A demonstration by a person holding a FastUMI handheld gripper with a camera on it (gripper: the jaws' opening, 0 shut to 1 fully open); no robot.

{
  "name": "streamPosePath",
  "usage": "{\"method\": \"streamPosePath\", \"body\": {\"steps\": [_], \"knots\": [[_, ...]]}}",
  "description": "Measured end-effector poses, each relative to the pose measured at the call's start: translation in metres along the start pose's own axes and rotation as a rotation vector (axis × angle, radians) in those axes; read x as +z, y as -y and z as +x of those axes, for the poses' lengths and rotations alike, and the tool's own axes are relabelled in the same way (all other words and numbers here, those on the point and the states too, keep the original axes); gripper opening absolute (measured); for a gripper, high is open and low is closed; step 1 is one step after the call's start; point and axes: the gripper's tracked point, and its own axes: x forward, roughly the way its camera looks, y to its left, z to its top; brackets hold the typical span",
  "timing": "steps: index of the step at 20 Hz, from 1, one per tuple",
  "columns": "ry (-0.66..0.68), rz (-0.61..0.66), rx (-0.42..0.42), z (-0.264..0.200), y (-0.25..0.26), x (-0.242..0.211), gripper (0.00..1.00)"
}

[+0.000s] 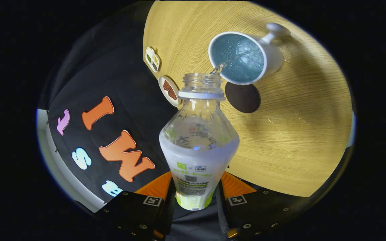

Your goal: Take the bottle from table, then pour the juice into the cup, finally place the bottle on the coaster

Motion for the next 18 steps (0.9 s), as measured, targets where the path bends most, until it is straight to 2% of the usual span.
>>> {"method": "streamPosePath", "body": {"steps": [18], "knots": [[-0.029,0.097,-0.002,0.0002,-0.0019,0.0052,0.56]]}}
